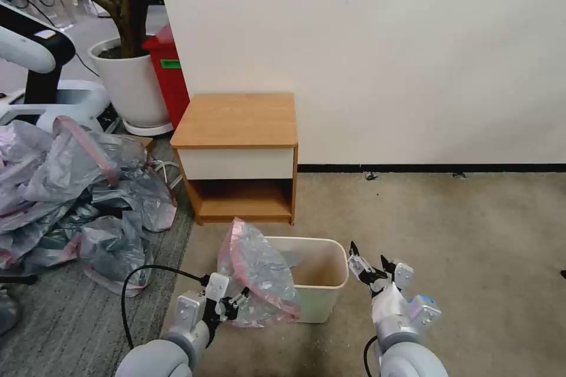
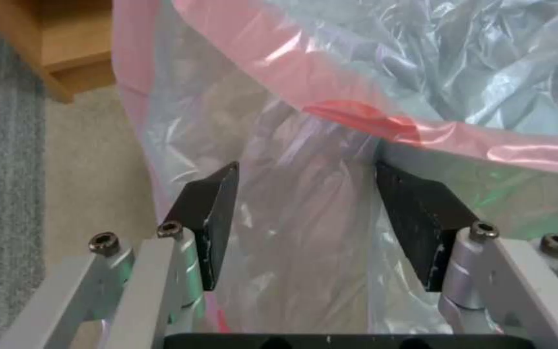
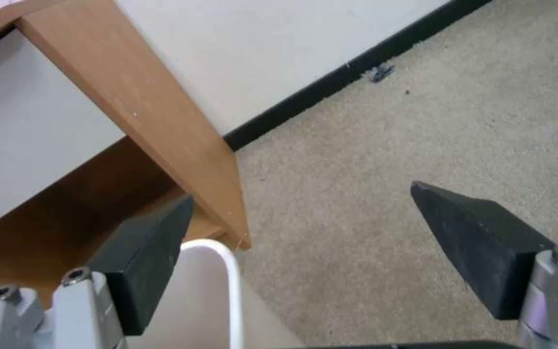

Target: Pick up the garbage bag from the table and place it over the trash can.

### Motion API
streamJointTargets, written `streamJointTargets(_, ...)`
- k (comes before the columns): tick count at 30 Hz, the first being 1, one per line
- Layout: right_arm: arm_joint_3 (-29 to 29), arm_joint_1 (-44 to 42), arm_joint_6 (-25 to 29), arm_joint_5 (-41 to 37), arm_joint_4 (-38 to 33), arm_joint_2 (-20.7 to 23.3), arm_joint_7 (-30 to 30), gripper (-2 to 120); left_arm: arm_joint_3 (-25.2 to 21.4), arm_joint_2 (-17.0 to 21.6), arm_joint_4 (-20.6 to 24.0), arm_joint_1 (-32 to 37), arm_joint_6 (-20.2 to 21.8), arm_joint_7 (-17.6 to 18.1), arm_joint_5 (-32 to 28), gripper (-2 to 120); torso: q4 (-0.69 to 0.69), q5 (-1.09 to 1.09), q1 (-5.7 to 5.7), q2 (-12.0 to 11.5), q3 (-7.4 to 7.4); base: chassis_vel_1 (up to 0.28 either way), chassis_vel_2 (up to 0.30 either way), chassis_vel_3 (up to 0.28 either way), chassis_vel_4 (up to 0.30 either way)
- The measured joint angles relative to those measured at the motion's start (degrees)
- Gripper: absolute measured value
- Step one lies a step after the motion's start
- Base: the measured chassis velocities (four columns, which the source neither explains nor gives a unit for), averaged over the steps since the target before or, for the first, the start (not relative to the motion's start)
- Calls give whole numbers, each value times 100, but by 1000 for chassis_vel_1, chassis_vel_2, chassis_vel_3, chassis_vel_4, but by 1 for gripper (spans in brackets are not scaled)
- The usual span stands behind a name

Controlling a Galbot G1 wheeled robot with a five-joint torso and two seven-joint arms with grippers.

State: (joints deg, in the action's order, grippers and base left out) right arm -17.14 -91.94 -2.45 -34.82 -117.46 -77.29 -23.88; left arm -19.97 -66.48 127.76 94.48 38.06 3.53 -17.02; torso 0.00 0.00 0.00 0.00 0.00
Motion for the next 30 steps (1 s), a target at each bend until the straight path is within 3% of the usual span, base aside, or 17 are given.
streamJointTargets(11, 7, 16, 4, -4, 41, 0, 0, 88, -89, 98, 140, -32, 87, -60, -214, 57, 0, 0, 0, 0, 0, 0, 0, 0, 0)
streamJointTargets(20, 27, 38, 5, -16, 60, -4, 0, 88, -275, 396, 261, -28, 232, -221, -429, 57, 0, -1, 0, 0, 0, 0, 0, 0, 0)
streamJointTargets(30, 32, 36, 5, -3, 99, 1, -3, 88, -134, 642, 0, -541, 412, 152, -1093, 57, 0, -1, 0, 0, 0, 0, 0, 0, 0)
